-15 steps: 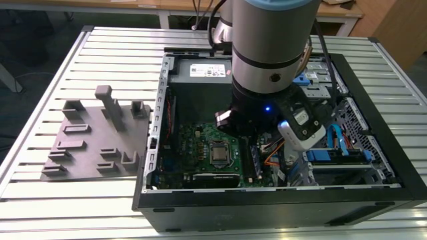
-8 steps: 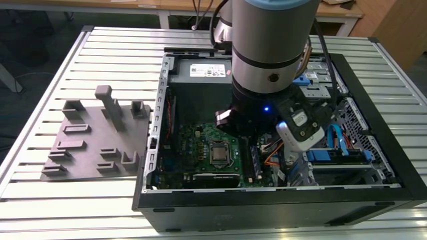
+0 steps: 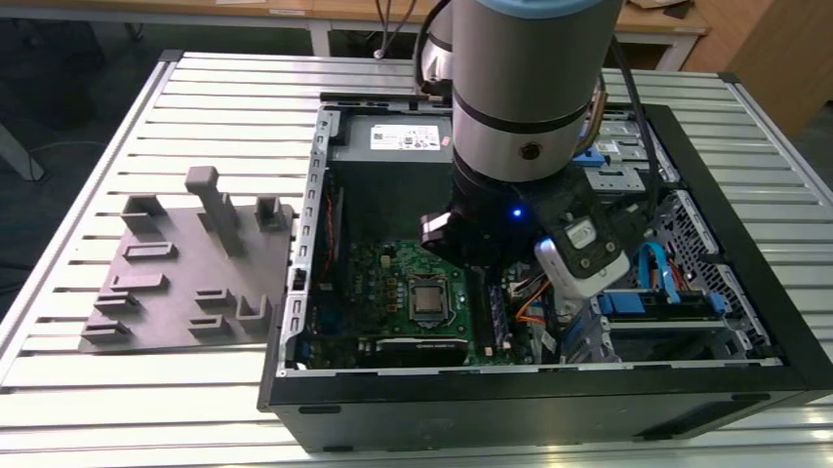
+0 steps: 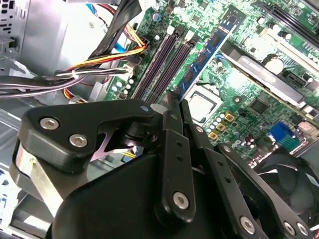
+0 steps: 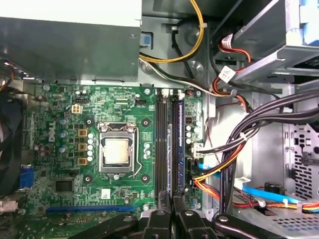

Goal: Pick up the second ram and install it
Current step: 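Insert the second ram into the second slot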

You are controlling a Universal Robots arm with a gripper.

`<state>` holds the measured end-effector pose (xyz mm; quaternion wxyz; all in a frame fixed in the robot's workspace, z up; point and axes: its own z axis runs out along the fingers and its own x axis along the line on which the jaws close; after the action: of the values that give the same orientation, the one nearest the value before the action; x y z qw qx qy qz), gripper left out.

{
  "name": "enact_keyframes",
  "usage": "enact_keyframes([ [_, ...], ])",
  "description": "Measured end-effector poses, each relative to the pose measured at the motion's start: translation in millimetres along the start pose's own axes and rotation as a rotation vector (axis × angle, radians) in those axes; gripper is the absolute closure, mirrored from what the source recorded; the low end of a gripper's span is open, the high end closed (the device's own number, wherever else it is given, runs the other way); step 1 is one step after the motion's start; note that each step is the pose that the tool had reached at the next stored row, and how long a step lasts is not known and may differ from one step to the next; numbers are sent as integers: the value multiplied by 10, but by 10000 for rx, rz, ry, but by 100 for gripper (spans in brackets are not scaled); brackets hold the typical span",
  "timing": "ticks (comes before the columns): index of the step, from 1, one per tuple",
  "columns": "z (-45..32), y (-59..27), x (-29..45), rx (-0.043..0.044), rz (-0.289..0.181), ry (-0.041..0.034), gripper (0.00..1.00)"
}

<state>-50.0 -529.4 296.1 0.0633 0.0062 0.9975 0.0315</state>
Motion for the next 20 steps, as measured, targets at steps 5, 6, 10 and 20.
enact_keyframes([
  [5,1,0,0,38,303,-19,86],
  [6,1,0,0,46,363,-23,86],
  [10,1,0,0,77,609,-39,86],
  [20,3,0,0,153,1206,-77,86],
])
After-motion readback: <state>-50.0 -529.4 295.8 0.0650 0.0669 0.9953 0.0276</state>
